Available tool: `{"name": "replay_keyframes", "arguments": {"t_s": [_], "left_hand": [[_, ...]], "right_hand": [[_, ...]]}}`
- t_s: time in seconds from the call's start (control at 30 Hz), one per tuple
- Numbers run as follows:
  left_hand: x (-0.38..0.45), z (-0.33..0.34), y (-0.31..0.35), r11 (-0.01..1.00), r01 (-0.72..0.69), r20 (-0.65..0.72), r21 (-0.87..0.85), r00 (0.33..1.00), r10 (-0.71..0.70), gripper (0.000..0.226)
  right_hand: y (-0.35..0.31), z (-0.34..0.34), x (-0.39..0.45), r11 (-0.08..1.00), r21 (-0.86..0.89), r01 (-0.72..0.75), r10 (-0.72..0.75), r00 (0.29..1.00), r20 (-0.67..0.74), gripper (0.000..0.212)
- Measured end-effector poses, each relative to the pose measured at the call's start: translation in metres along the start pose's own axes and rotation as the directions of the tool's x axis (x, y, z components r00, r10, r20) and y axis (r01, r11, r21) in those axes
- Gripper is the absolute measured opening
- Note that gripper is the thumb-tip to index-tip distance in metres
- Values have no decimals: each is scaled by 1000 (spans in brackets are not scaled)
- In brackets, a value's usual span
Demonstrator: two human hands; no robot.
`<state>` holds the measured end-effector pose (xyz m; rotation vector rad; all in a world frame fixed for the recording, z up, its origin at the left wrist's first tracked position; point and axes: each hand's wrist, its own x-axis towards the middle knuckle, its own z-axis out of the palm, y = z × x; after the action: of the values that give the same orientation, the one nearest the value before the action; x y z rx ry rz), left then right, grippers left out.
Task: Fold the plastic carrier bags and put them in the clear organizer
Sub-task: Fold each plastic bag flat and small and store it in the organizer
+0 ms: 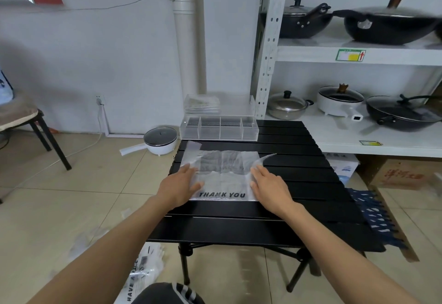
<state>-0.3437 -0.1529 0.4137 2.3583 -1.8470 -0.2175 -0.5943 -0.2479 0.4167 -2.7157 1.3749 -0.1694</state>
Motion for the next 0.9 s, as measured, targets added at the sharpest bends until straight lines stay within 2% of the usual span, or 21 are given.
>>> {"name": "replay_keyframes", "arguments": {"t_s": [0.2,0.37,0.47,0.57,0.63,0.7,0.77,0.9], "left_hand": [[3,0,8,996,-1,49,93,999,-3,65],[0,0,6,998,-28,49,49,998,25,65],[-10,-7,7,992,-125,-53,24,991,126,58],[-26,-15,9,923,-365,-164,120,910,381,49],[-32,-18,11,816,-520,-117,251,821,559,45],[-30,-19,15,703,-601,7,381,762,647,45],[-27,-18,24,667,-614,101,423,763,638,41],[-25,-12,45,665,-593,120,454,780,614,30]], "right_hand": [[3,-1,10,996,-86,11,-5,997,74,48],[3,-4,9,1000,-1,1,-1,998,56,49],[5,-3,4,993,118,9,2,996,-91,45],[4,-1,-6,982,114,152,-114,951,-288,32],[-1,1,-13,956,89,281,-243,922,-301,27],[-9,5,-18,921,74,382,-355,903,-242,30],[-15,9,-21,899,97,426,-404,896,-186,33],[-21,13,-25,896,155,416,-395,907,-147,33]]}}
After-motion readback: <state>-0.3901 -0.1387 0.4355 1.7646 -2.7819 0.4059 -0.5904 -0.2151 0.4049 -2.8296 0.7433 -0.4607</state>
